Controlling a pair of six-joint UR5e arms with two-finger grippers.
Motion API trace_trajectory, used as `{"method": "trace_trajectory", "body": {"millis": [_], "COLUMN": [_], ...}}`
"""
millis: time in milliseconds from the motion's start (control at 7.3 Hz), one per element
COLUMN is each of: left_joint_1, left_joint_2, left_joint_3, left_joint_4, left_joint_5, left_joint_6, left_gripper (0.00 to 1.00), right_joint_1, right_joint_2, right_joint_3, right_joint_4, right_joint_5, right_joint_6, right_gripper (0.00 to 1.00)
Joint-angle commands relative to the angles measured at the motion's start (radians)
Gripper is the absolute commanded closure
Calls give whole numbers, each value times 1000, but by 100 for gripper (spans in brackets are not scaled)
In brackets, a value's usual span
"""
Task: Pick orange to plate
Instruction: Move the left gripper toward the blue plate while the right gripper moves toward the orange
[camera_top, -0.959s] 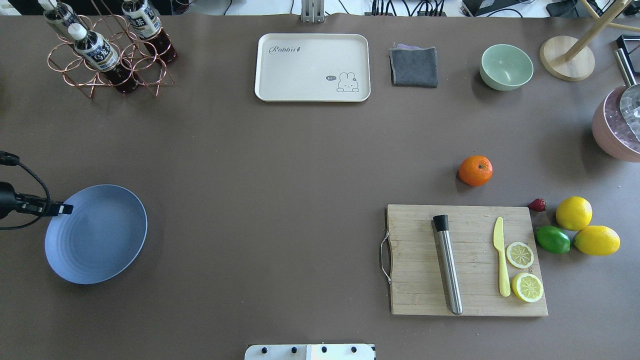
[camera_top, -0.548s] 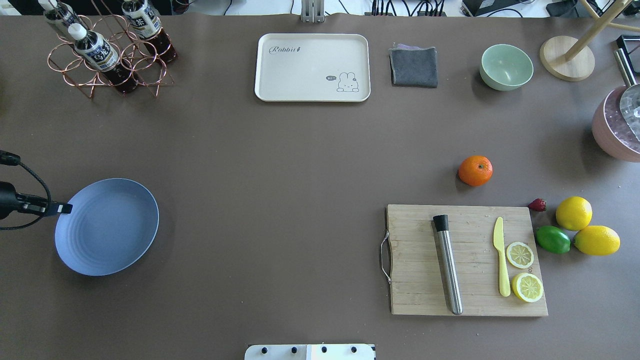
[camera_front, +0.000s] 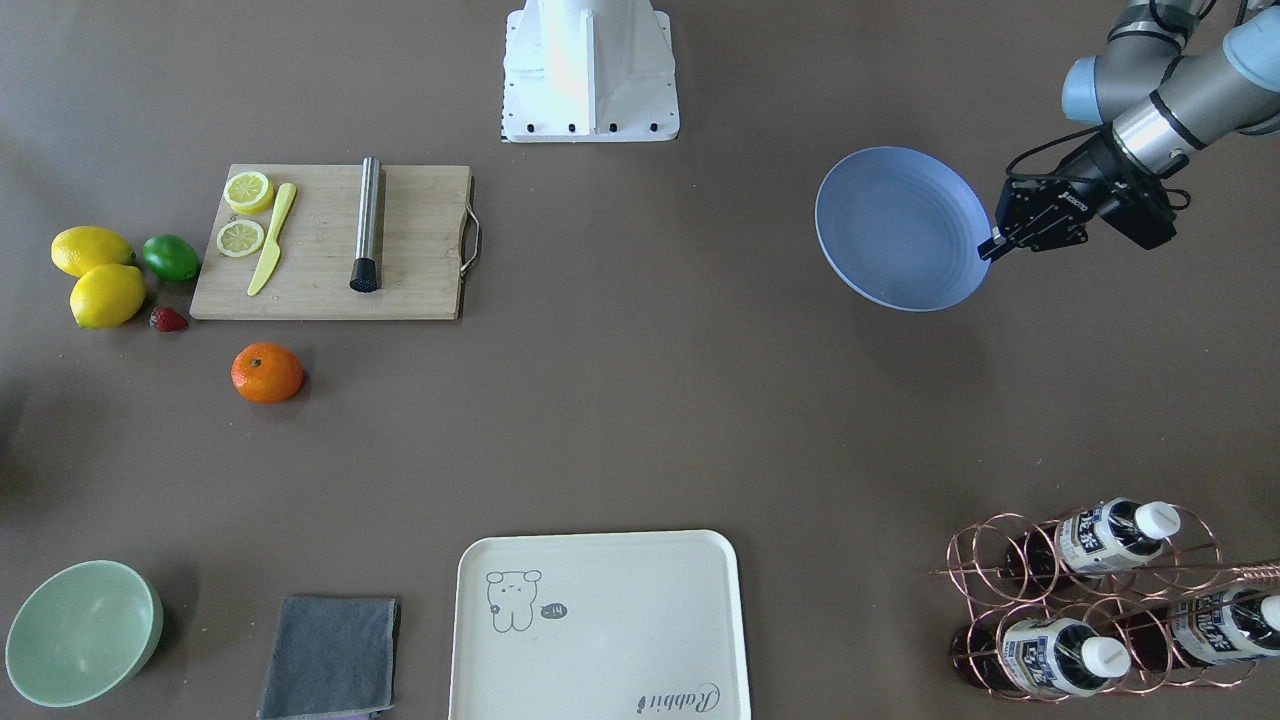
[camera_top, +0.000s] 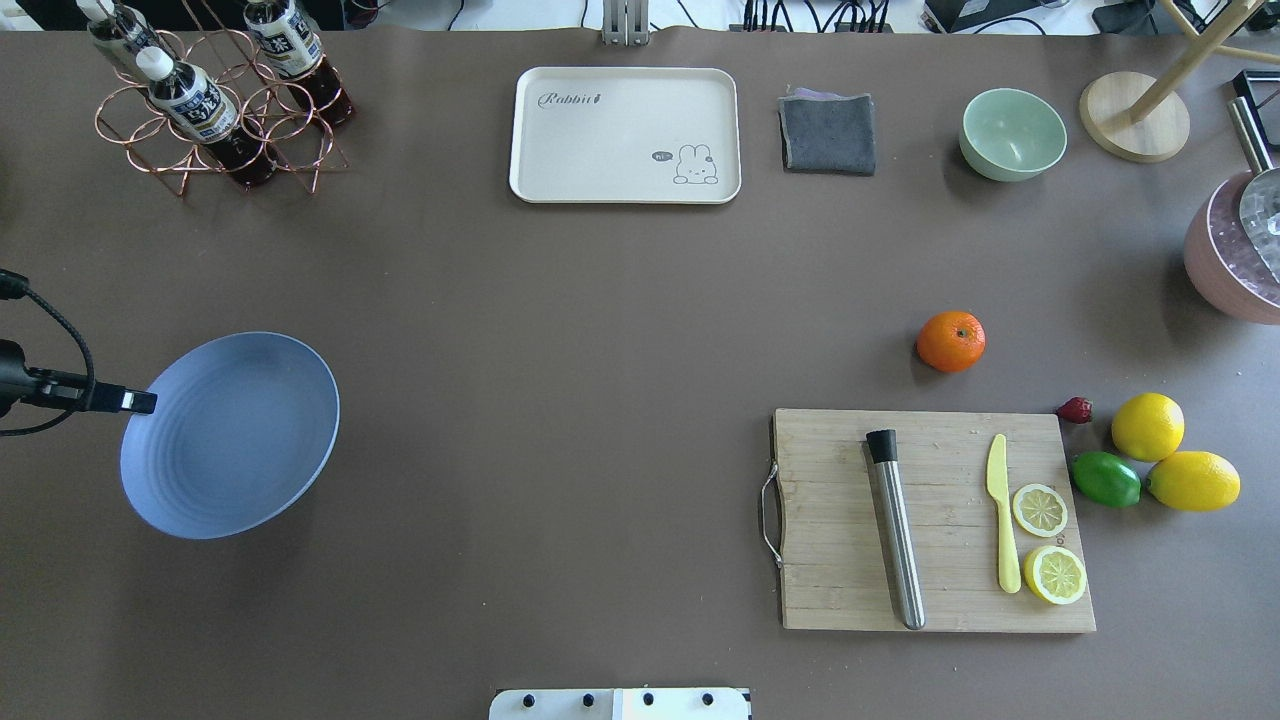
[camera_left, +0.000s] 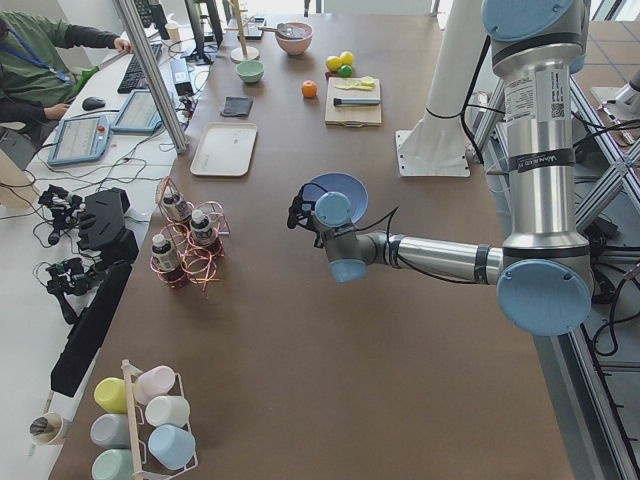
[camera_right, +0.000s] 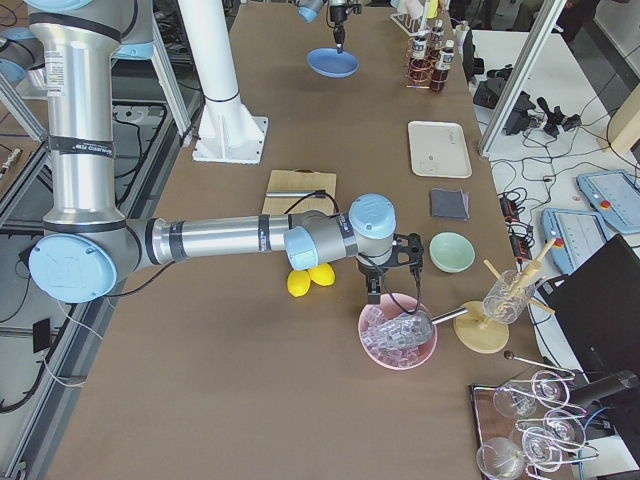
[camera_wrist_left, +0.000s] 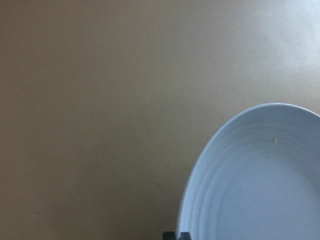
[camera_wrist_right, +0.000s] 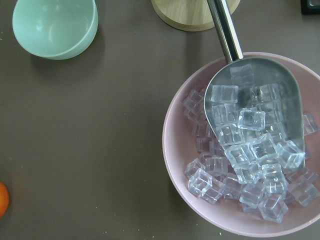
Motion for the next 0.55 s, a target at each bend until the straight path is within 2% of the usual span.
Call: {"method": "trace_trajectory", "body": {"millis": [0, 137, 274, 411], "left_joint_1": [10, 68, 120, 151], "left_joint_2": [-43, -63, -138, -196], "left_joint_3": [-152, -155, -160, -205], "left_joint_4": [186, 200, 281, 417], "left_joint_5": [55, 122, 199, 261], "left_joint_6": [-38, -82, -99, -103], "left_gripper": [100, 100, 100, 100], "right_joint_1": [-70, -134, -199, -231], "right_joint_2": [56, 109, 157, 192], "right_joint_3": [1, 8, 8, 10], "right_joint_4": [0, 0, 0, 0], "right_joint_5": [-13, -51, -74, -76], "right_joint_6": [46, 182, 277, 324], "right_gripper": [0, 0, 0, 0]}}
